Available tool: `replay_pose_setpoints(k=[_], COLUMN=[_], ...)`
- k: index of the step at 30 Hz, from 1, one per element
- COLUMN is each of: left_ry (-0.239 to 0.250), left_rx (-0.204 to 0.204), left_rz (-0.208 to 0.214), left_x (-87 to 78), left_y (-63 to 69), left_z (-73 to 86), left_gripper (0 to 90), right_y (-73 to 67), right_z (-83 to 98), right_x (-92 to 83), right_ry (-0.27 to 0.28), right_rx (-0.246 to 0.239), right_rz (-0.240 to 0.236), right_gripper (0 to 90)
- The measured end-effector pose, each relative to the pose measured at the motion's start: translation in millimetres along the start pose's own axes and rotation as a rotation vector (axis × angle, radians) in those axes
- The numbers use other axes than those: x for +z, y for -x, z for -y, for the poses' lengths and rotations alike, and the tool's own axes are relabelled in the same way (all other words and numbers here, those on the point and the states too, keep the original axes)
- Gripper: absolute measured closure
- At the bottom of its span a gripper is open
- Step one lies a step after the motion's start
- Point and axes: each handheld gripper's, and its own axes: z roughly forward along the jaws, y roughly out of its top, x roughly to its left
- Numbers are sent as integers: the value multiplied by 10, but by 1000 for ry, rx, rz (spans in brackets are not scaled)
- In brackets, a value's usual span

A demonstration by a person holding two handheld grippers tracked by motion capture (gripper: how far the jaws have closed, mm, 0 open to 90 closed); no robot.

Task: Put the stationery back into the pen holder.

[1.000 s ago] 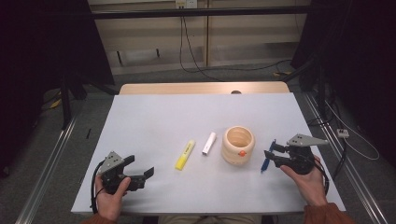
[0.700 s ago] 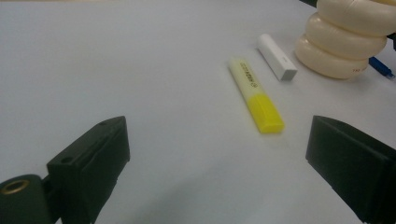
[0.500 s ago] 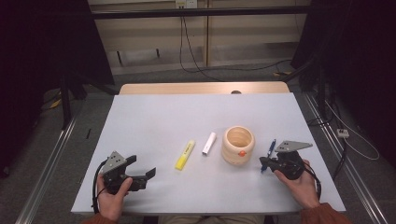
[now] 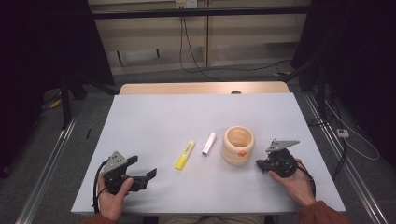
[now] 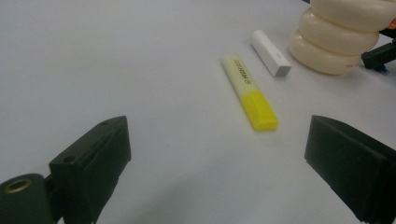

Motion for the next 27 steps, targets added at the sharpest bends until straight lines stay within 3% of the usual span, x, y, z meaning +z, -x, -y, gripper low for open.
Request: replay_pose_setpoints(k=[8, 10, 18, 27], left_ry=[-6, -5, 3, 5], left_rx=[6, 5, -1, 3], left_rz=[11, 11, 10, 1], left_x=[6, 5, -6, -10], left_y=[3, 2, -6, -7], left_z=[2, 1, 0, -1], left_gripper=[69, 69, 67, 67], right_y=[84, 79, 45, 144], right_z=[66, 60, 26, 101], right_x=[6, 2, -33, -113], right_ry=[43, 37, -3, -14], right_rx=[21, 27, -35, -3], right_rz=[-52, -50, -20, -49], right_gripper=[900, 900, 897, 900])
